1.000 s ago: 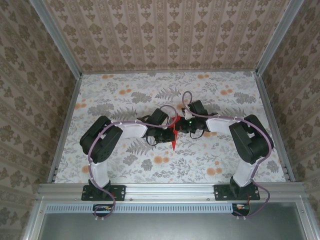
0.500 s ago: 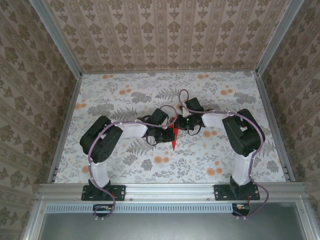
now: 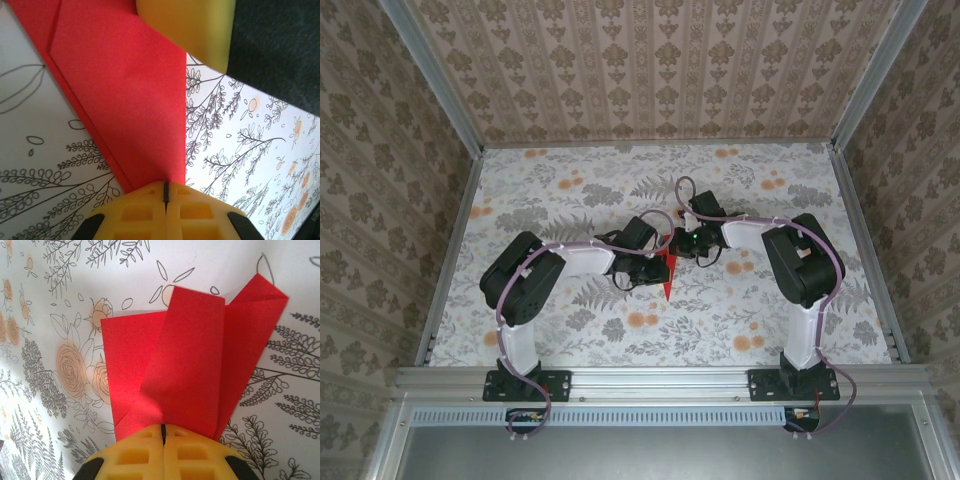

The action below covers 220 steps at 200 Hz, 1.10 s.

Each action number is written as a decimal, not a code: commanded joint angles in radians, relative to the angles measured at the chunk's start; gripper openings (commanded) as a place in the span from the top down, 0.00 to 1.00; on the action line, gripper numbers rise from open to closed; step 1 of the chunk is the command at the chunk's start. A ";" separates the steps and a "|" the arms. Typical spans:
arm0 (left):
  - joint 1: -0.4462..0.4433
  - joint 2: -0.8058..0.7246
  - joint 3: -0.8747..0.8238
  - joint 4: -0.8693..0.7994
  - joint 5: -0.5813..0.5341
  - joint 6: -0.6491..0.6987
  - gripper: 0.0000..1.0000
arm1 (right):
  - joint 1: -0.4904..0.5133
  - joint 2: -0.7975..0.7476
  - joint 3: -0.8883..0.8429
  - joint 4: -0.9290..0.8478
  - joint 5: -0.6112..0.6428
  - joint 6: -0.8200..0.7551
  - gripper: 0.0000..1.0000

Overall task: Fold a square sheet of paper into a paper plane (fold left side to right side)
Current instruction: Fold the wing for the fifth time at the center of the table.

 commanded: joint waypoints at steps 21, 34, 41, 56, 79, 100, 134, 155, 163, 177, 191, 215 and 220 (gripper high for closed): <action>-0.010 0.058 -0.023 -0.118 -0.044 0.015 0.95 | -0.048 0.035 0.038 -0.007 0.046 -0.030 0.95; -0.012 0.058 -0.023 -0.119 -0.043 0.013 0.95 | -0.056 0.040 0.050 -0.011 0.041 -0.032 0.95; -0.012 0.058 -0.024 -0.117 -0.043 0.013 0.95 | -0.060 0.045 0.057 -0.013 0.040 -0.033 0.95; -0.012 0.058 -0.024 -0.117 -0.043 0.014 0.95 | -0.068 0.056 0.074 -0.020 0.039 -0.037 0.95; -0.012 0.057 -0.025 -0.115 -0.043 0.014 0.95 | -0.082 0.071 0.102 -0.033 0.038 -0.042 0.95; -0.014 0.057 -0.026 -0.113 -0.043 0.012 0.95 | -0.094 0.090 0.134 -0.047 0.037 -0.048 0.95; -0.014 0.057 -0.026 -0.111 -0.041 0.013 0.96 | -0.115 0.122 0.194 -0.073 0.035 -0.055 0.95; -0.015 0.057 -0.026 -0.112 -0.041 0.012 0.96 | -0.128 0.138 0.223 -0.079 0.030 -0.054 0.95; -0.015 0.056 -0.027 -0.111 -0.041 0.013 0.96 | -0.131 0.146 0.235 -0.084 0.030 -0.053 0.95; -0.015 0.055 -0.027 -0.112 -0.041 0.012 0.96 | -0.137 0.163 0.252 -0.091 0.027 -0.056 0.95; -0.016 0.054 -0.026 -0.112 -0.042 0.012 0.96 | -0.144 0.174 0.268 -0.094 0.020 -0.056 0.95; -0.017 0.045 -0.029 -0.104 -0.044 0.013 0.96 | -0.152 0.137 0.265 -0.093 0.017 -0.056 0.95; -0.017 0.043 -0.029 -0.099 -0.045 0.013 0.96 | -0.153 0.119 0.260 -0.095 0.020 -0.058 0.95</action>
